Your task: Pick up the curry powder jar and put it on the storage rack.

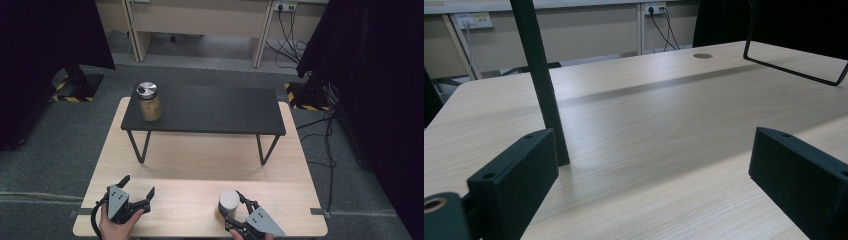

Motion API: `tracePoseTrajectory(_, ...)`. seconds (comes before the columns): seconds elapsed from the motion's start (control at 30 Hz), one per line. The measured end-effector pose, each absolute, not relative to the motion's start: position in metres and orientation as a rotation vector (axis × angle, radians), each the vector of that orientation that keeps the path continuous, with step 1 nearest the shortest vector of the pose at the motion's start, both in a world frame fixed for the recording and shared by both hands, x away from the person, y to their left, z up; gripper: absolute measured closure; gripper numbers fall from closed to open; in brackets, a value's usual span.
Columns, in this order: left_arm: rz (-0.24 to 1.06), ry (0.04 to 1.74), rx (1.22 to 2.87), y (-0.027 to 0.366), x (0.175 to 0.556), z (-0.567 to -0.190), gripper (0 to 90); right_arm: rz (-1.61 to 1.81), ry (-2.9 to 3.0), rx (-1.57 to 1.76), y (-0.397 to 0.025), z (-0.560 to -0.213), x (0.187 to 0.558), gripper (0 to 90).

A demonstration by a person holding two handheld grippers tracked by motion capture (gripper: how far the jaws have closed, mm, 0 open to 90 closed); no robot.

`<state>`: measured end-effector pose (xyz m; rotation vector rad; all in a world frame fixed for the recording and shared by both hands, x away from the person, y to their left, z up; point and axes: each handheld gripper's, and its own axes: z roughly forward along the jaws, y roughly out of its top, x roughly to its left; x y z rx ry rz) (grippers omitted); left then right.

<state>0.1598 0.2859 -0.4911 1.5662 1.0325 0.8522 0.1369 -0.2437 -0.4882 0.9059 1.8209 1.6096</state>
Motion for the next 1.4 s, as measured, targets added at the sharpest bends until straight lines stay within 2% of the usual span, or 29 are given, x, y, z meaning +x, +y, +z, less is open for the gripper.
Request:
tracePoseTrajectory(0.53,0.845,1.042,1.572,0.285,0.161,-0.493,4.9,1.611,1.825,0.903,-0.246,-0.465,0.138,33.8)
tracePoseTrajectory(1.4,0.839,1.038,1.58,0.284,0.161,-0.493,4.9,1.633,1.748,0.83,-0.262,-0.379,0.154,33.8)
